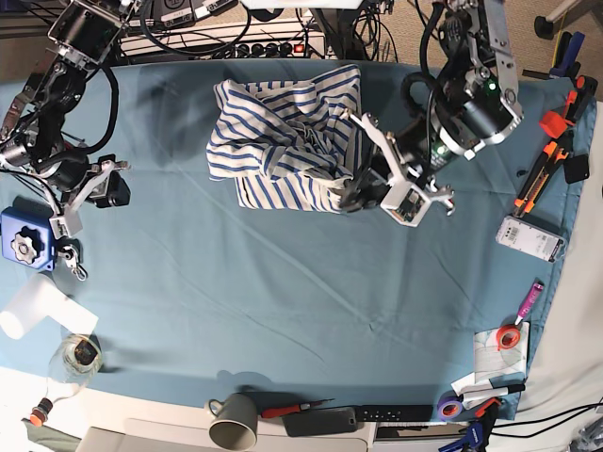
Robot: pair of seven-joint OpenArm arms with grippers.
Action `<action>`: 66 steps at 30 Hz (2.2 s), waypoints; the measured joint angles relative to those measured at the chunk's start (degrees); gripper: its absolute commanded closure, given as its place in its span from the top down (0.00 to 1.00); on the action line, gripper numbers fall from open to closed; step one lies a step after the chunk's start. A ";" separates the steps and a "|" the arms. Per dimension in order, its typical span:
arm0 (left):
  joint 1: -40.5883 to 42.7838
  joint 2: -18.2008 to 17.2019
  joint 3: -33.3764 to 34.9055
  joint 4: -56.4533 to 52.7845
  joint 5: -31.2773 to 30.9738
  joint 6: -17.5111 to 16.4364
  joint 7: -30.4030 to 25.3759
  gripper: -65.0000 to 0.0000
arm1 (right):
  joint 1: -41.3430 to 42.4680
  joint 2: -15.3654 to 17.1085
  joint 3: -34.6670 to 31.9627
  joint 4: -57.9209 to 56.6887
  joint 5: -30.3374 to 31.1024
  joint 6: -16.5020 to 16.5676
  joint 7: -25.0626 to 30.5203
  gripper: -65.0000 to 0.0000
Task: Fold the T-shirt properly
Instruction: 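Grasp the folded bundle's edge with the left gripper and tuck it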
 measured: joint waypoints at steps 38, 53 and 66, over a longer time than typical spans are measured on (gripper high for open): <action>-4.33 -3.63 28.61 -12.00 31.34 12.17 10.51 0.00 | -3.80 -0.04 -15.04 -0.07 12.68 1.99 2.29 0.03; -0.68 -3.69 28.55 -8.09 32.02 14.93 12.41 0.00 | -3.65 0.15 -32.00 -0.07 12.96 3.56 4.00 0.00; 1.51 -3.82 28.50 -4.81 35.78 16.76 11.21 0.00 | -2.69 0.26 -36.22 -0.07 21.90 3.78 -0.57 0.00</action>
